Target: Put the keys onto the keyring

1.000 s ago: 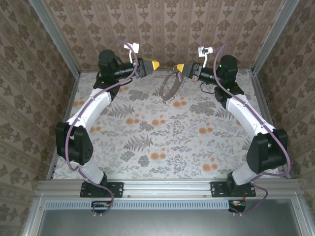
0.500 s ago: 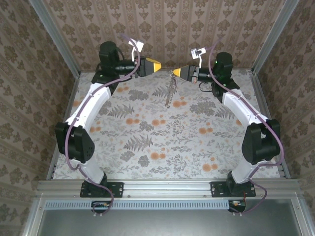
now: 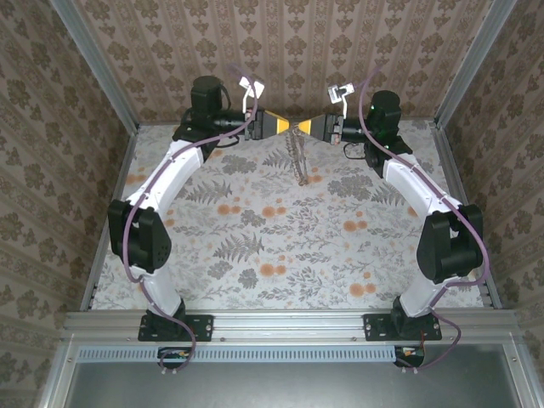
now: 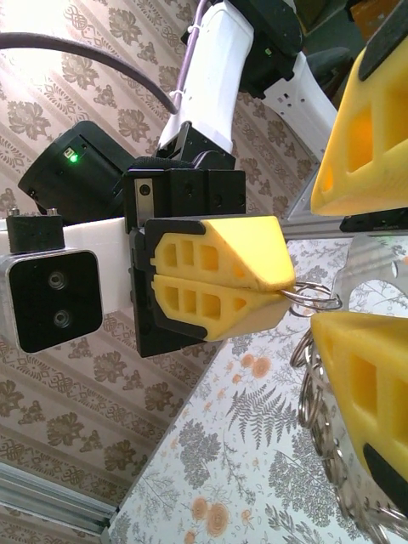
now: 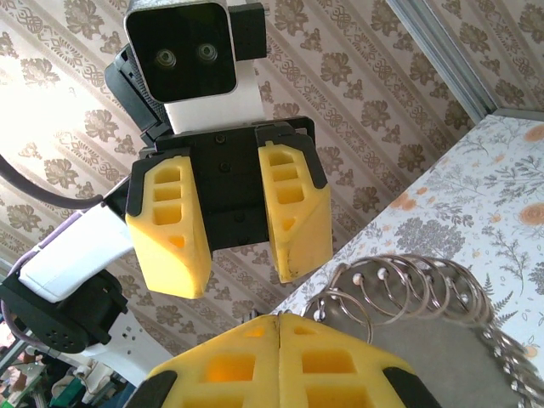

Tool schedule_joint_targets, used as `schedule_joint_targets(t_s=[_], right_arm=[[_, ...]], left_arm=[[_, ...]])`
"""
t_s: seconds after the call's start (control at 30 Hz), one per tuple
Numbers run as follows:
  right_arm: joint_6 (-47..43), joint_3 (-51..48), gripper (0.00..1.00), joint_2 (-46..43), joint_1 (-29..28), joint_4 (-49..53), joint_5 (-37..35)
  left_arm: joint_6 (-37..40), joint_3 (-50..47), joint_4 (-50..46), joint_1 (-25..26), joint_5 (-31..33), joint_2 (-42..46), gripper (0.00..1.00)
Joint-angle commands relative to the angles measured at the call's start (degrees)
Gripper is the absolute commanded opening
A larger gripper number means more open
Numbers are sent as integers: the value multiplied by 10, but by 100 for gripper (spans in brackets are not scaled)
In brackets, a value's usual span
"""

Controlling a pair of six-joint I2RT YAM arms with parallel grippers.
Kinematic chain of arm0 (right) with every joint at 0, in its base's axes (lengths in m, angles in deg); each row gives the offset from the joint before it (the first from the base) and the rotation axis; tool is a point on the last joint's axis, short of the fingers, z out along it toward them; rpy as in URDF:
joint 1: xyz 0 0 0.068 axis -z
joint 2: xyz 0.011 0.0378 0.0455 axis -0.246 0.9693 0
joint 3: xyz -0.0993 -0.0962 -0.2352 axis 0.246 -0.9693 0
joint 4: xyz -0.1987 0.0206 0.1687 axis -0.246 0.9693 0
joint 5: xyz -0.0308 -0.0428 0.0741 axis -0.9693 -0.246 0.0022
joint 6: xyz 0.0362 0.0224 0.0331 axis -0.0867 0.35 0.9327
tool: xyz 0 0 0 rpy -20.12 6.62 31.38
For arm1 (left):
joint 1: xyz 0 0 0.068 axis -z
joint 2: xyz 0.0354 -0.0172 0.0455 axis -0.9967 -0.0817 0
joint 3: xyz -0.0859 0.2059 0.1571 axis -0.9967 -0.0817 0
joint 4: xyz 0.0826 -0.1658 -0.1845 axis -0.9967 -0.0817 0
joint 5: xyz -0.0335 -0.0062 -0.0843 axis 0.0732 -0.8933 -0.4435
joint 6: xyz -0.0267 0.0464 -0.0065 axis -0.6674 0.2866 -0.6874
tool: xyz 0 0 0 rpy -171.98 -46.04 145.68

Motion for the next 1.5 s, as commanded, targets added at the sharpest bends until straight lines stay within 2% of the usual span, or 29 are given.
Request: schedule_joint_targets(t_s=[0.0, 0.6, 1.47], right_arm=[[5, 21, 0, 3, -4, -22, 10], [3, 25, 0, 4, -8, -14, 0], [-8, 22, 0, 6, -8, -3, -17]], left_arm=[[14, 27, -6, 5, -9, -10, 35], [13, 31, -6, 14, -9, -25, 34], [27, 14, -11, 21, -13, -24, 25]])
